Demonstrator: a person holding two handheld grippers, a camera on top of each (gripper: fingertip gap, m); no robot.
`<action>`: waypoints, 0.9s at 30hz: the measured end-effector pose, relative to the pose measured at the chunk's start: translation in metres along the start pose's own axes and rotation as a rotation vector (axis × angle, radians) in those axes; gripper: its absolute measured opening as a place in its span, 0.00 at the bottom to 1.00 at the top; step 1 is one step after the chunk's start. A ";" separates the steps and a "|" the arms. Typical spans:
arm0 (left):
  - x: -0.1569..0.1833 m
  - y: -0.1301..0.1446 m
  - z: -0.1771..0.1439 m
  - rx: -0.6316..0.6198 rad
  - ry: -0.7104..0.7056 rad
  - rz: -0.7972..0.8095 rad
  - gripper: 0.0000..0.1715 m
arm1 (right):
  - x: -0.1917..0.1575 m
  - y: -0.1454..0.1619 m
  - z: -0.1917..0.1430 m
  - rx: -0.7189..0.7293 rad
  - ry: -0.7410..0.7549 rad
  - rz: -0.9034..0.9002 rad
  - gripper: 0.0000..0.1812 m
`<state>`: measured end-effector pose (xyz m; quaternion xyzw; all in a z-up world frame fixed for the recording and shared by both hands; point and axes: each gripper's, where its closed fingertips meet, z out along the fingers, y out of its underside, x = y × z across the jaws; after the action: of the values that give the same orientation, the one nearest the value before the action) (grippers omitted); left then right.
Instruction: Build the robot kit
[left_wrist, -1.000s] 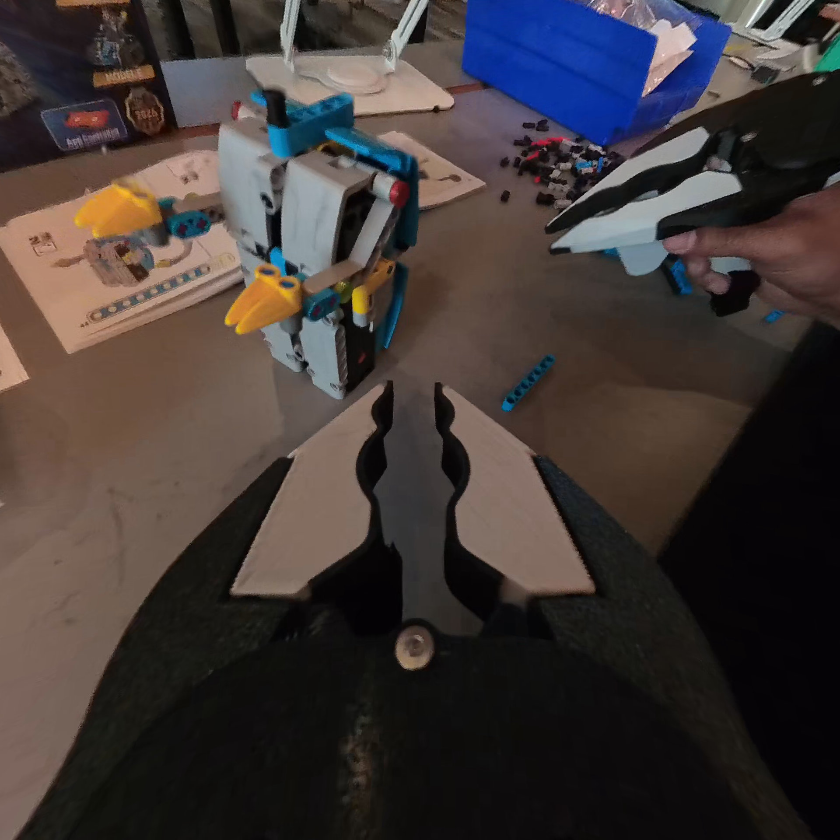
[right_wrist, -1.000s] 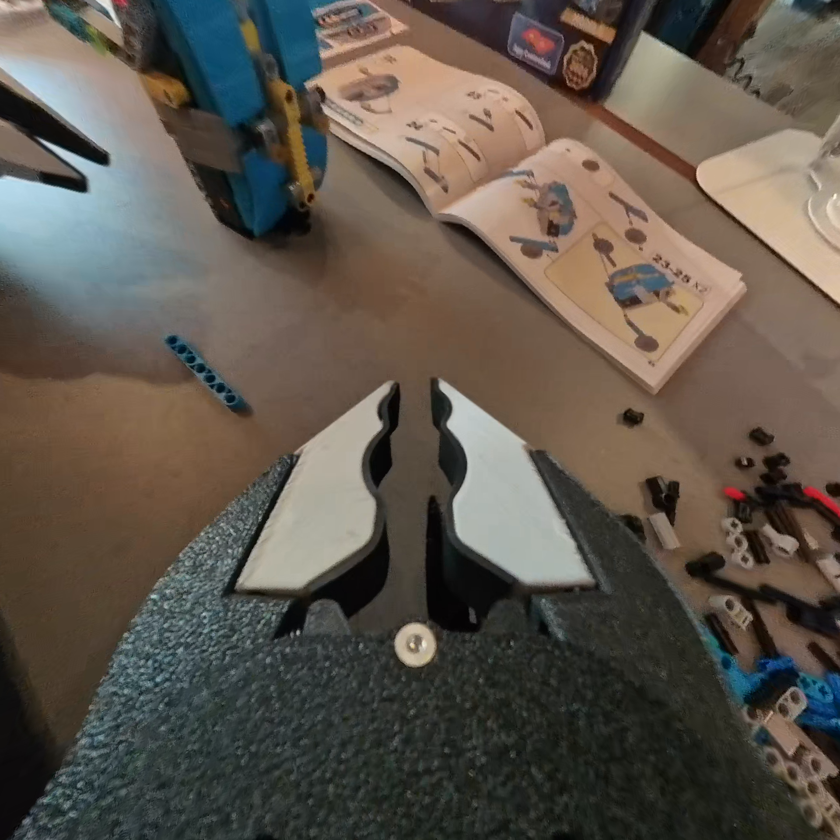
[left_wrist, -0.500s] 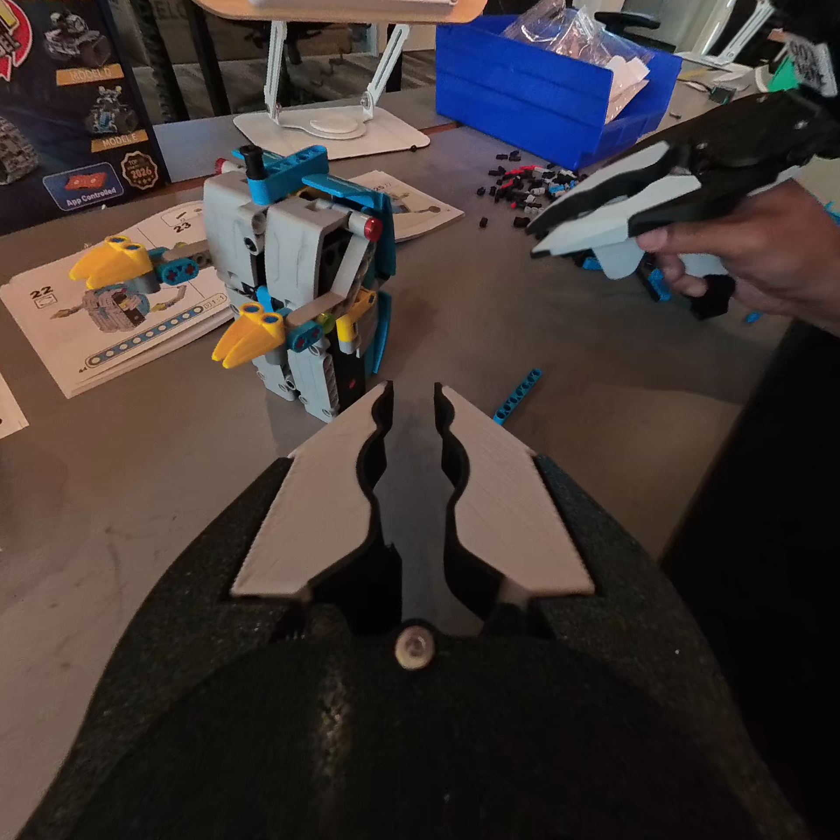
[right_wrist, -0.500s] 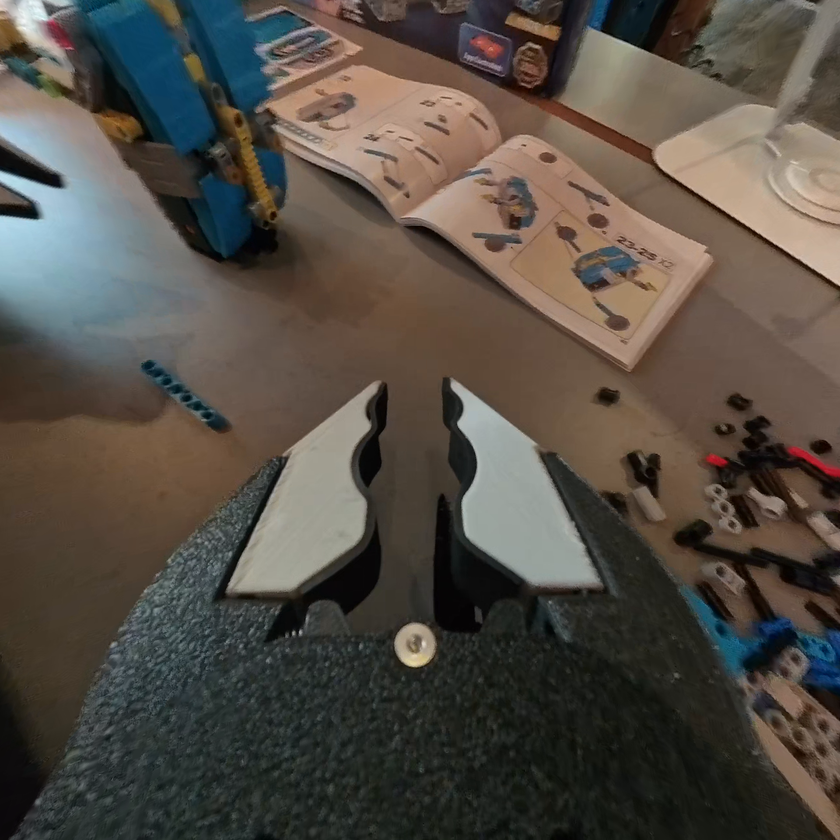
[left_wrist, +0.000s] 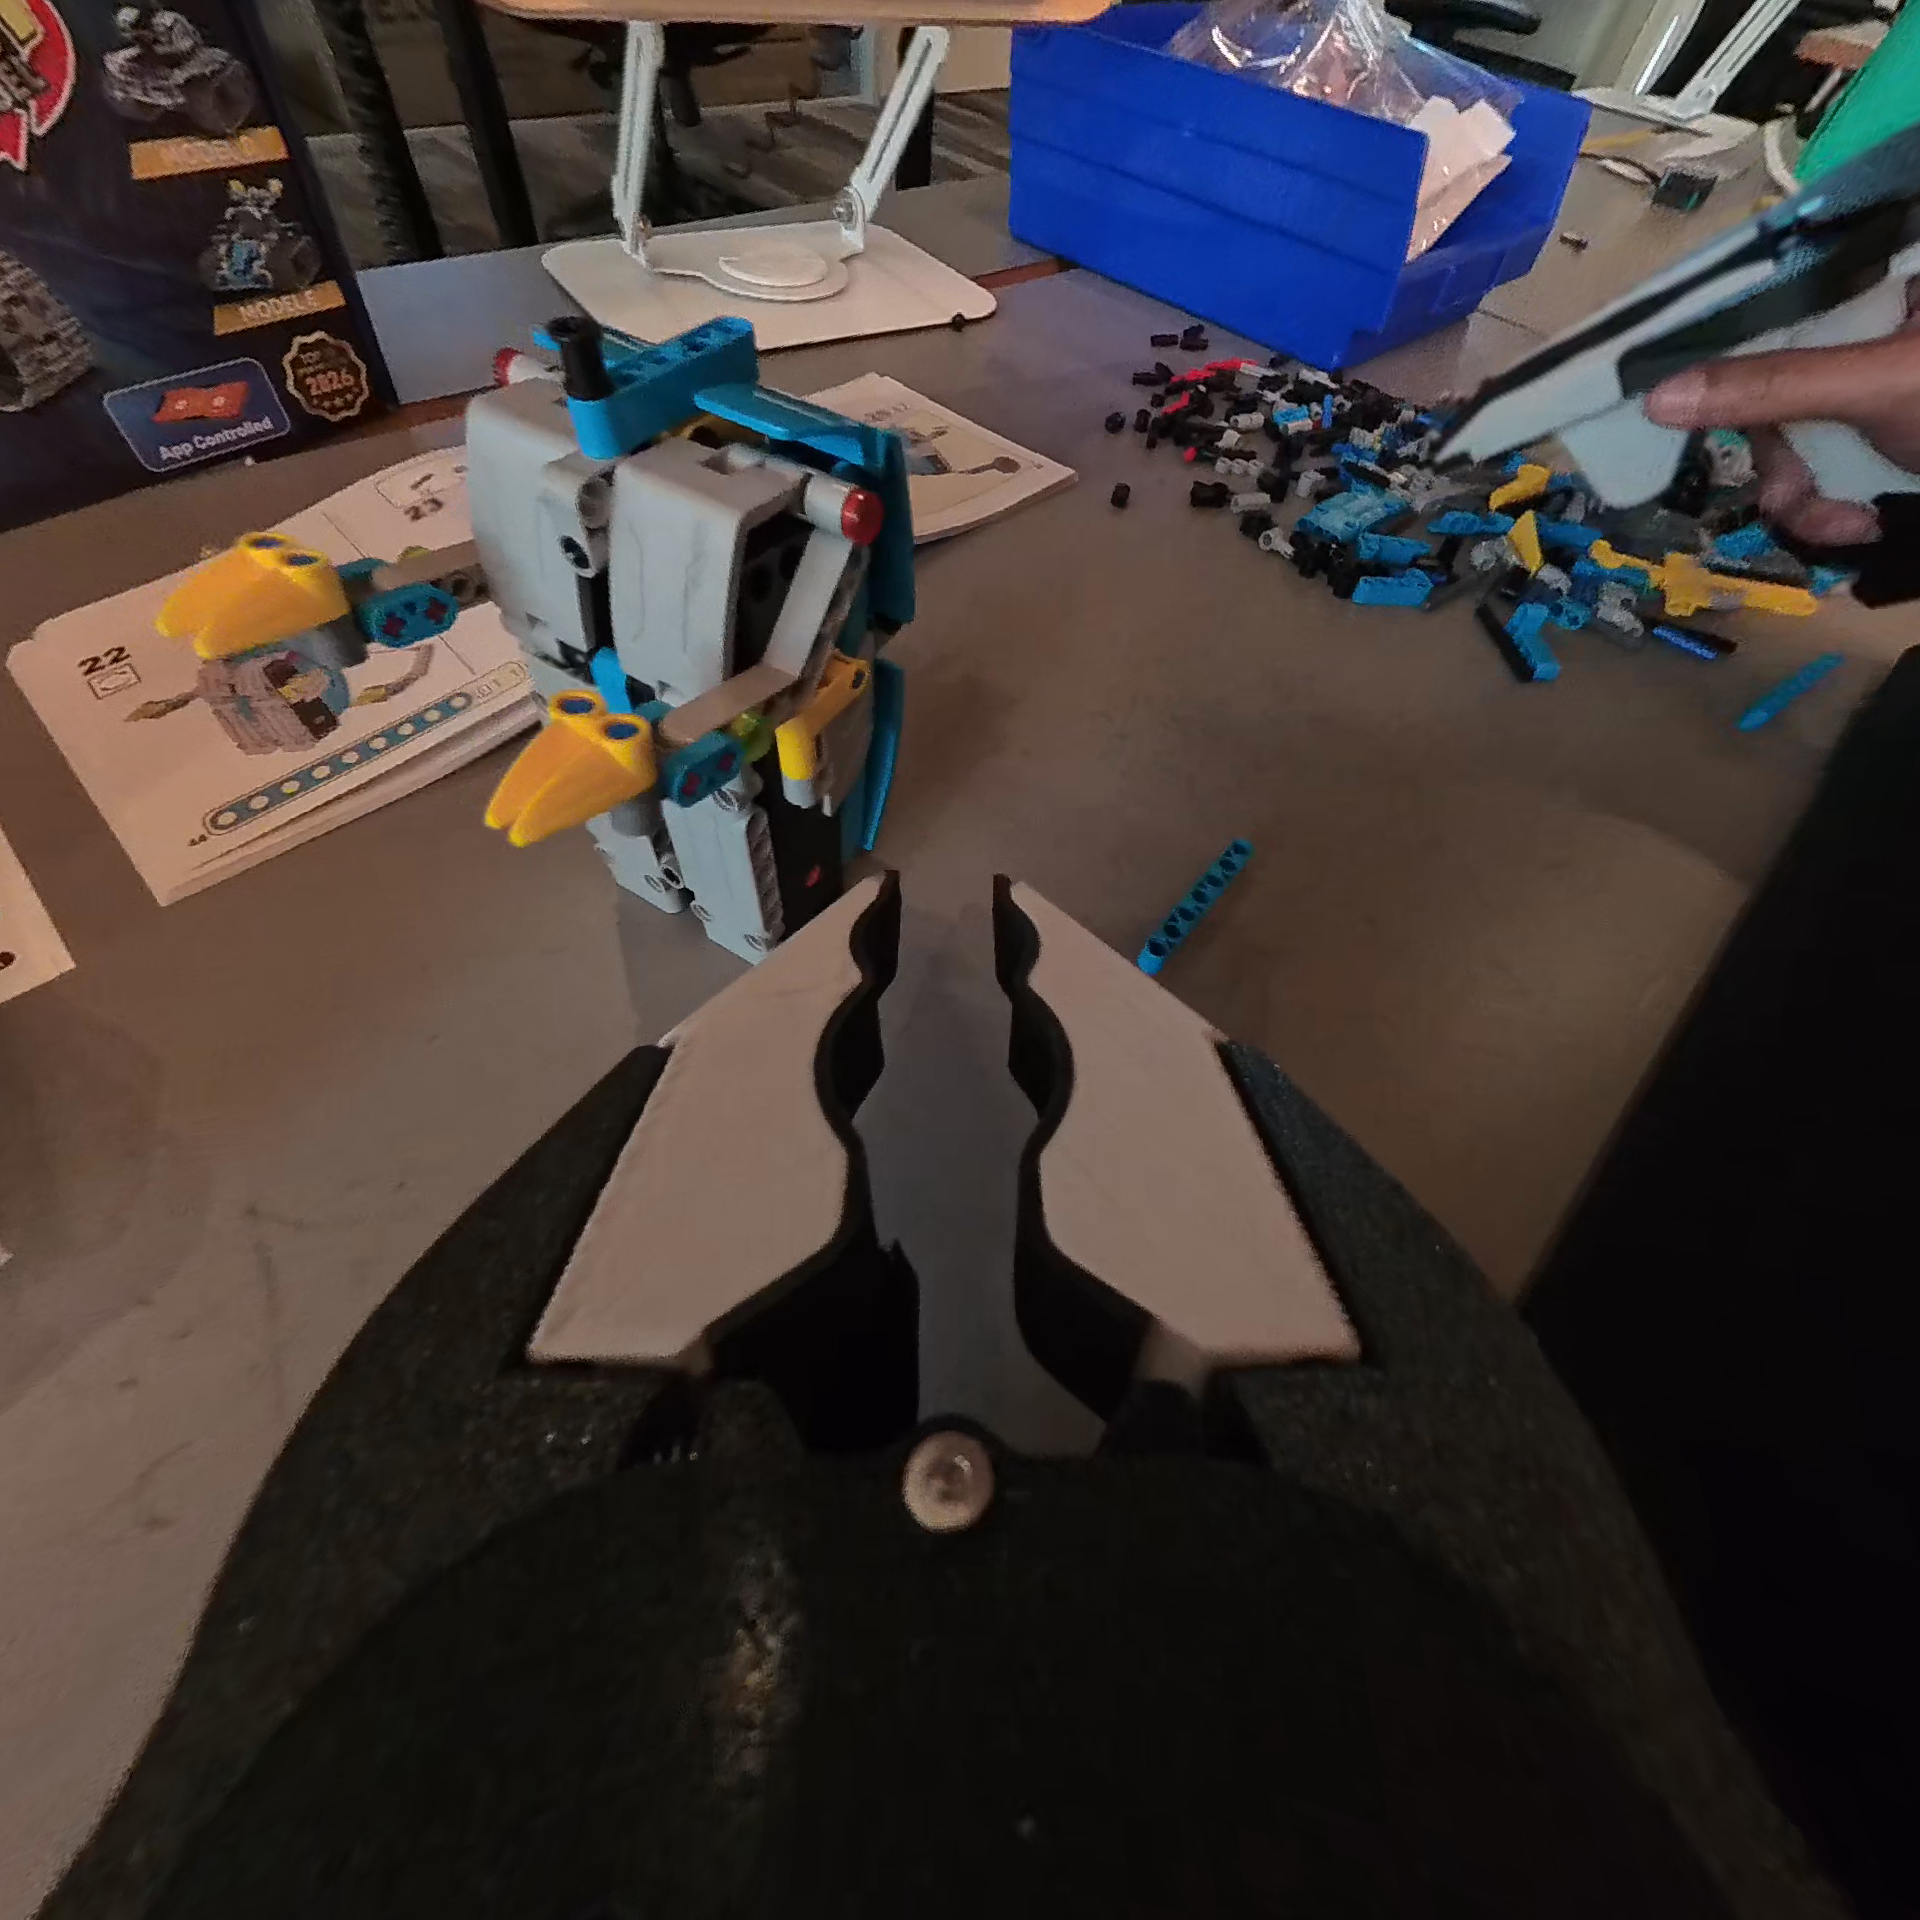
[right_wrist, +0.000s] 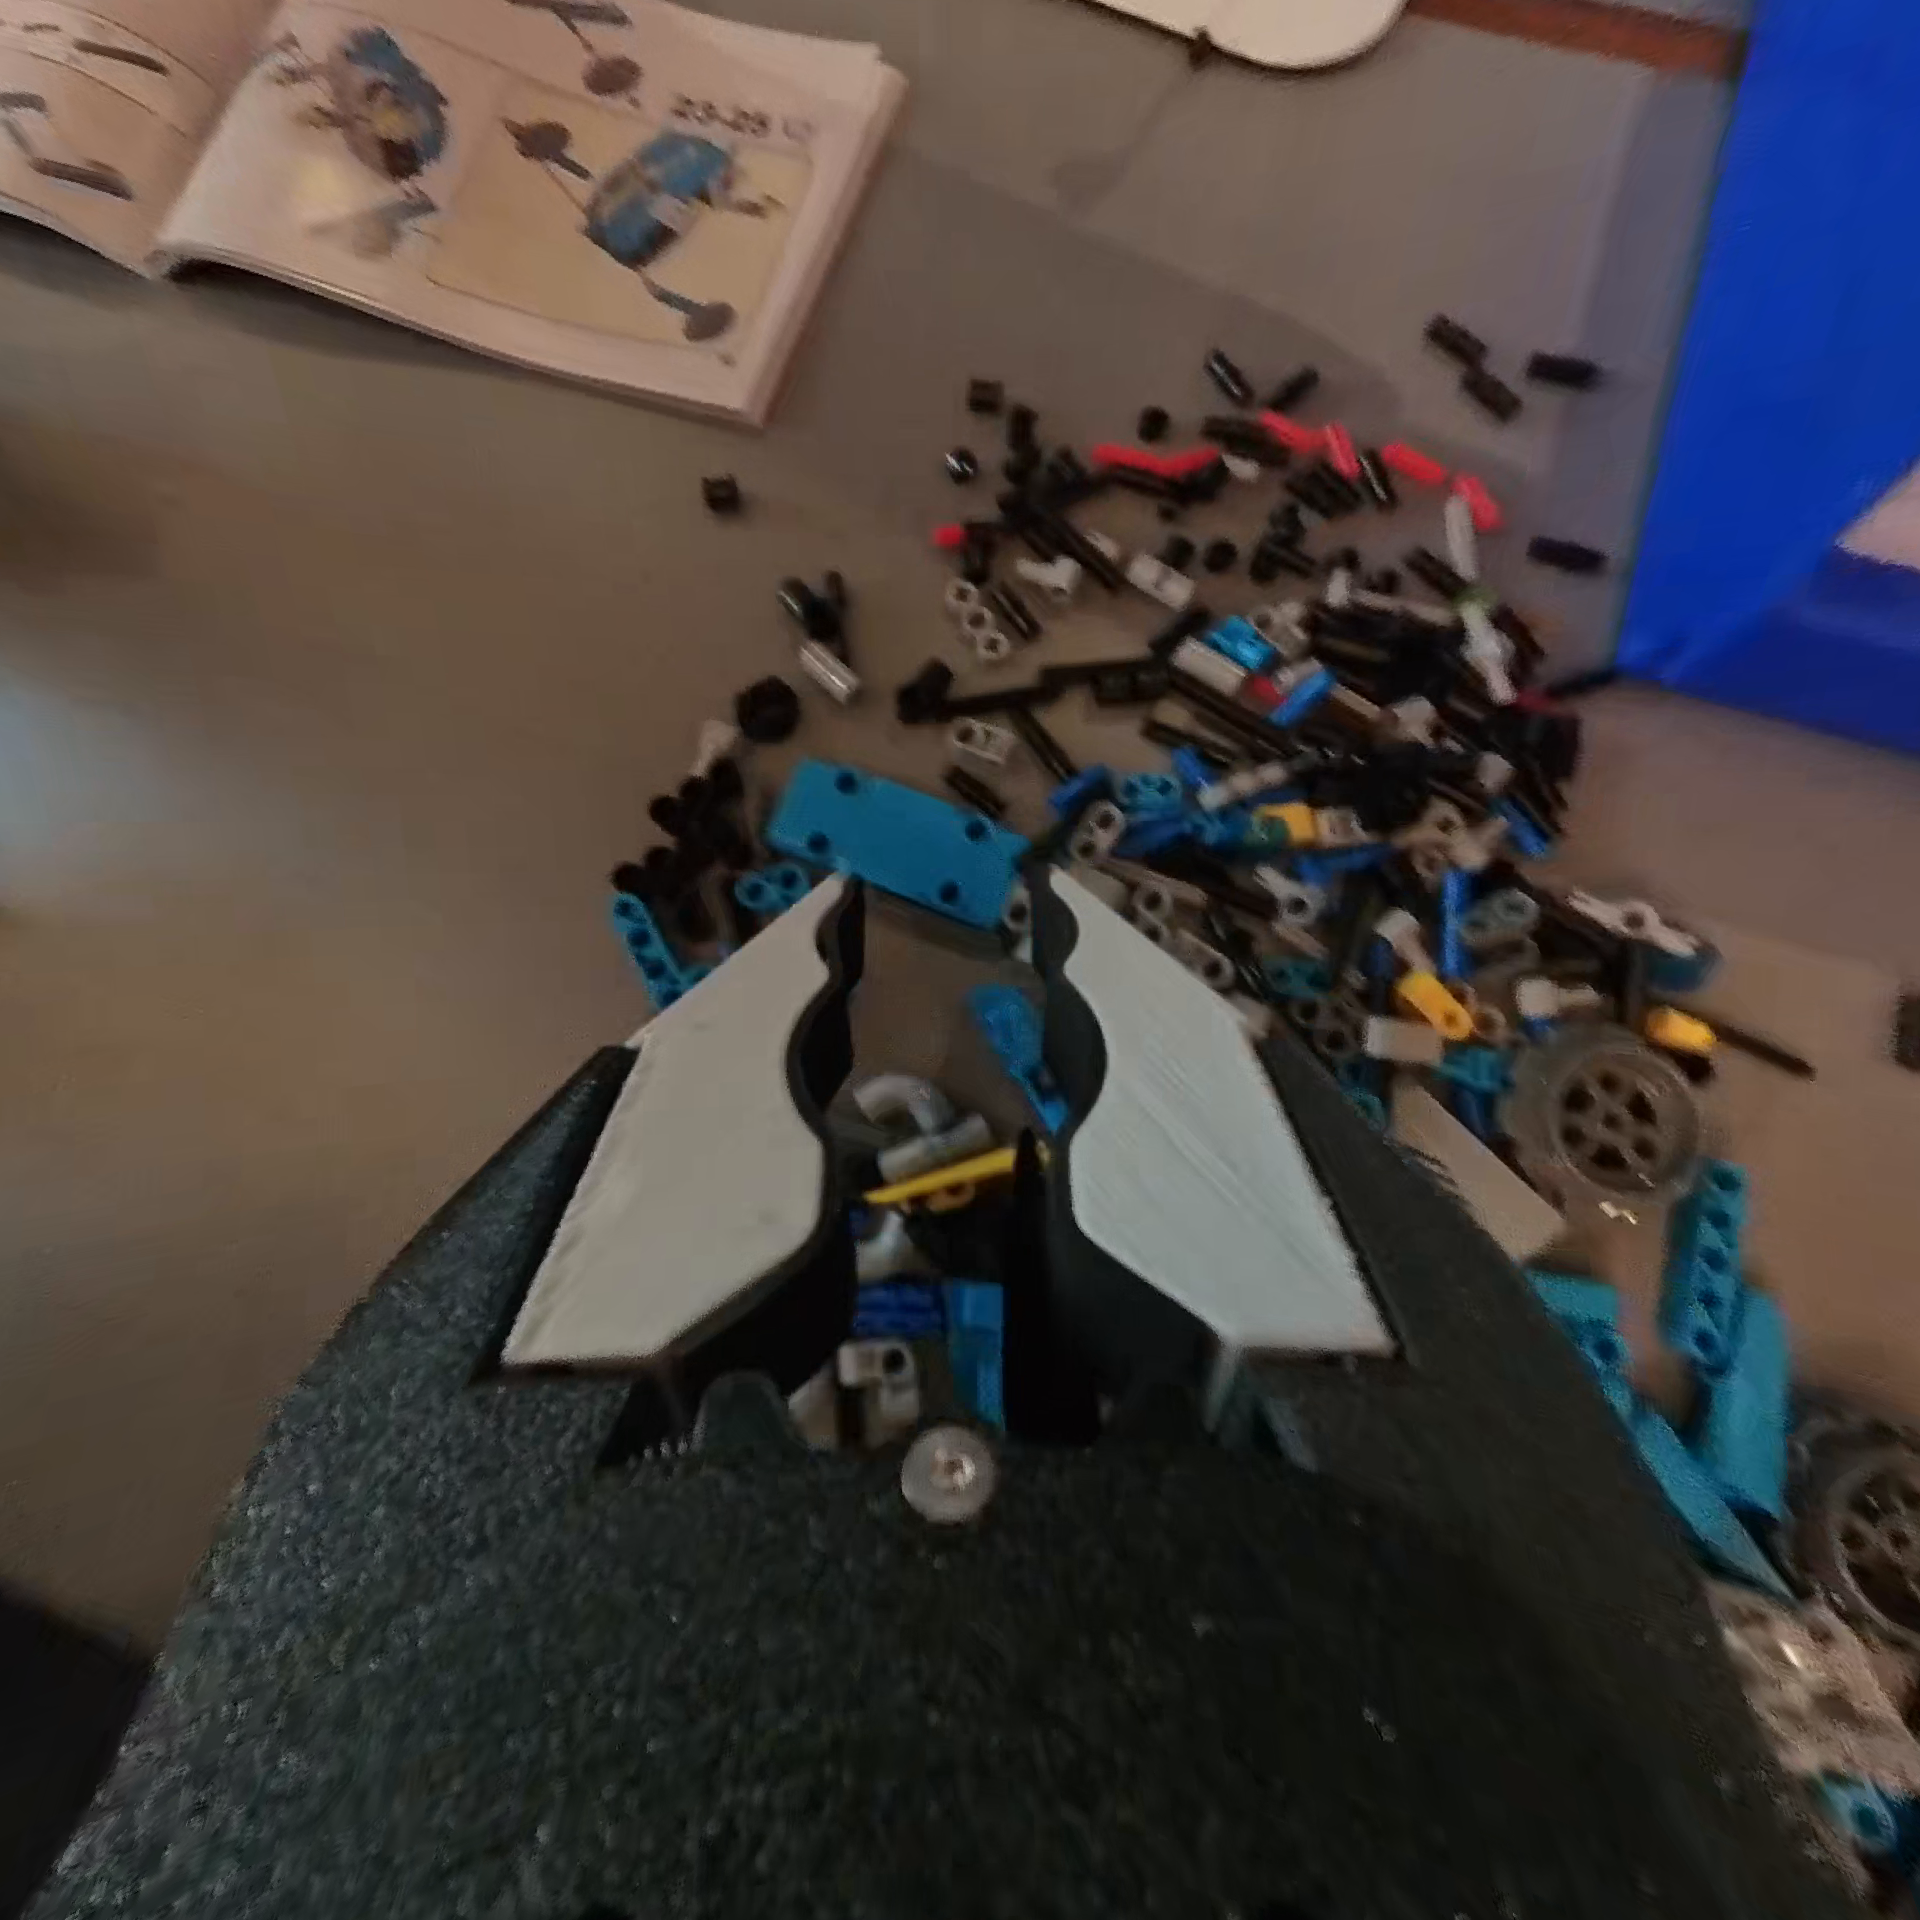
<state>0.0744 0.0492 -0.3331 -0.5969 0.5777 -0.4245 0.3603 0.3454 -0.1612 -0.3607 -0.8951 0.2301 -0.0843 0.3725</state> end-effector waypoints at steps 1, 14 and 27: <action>-0.001 -0.001 -0.001 0.010 -0.001 -0.008 0.10 | 0.006 0.004 -0.003 -0.003 0.019 0.008 0.17; 0.007 -0.001 -0.002 0.017 0.004 0.056 0.10 | 0.081 0.016 -0.048 -0.004 0.177 0.002 0.17; -0.001 0.006 0.003 -0.034 -0.054 0.045 0.10 | 0.118 0.060 -0.080 -0.015 0.168 0.041 0.16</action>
<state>0.0748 0.0500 -0.3395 -0.6011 0.5882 -0.3900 0.3749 0.4024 -0.3044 -0.3487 -0.8827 0.2793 -0.1499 0.3468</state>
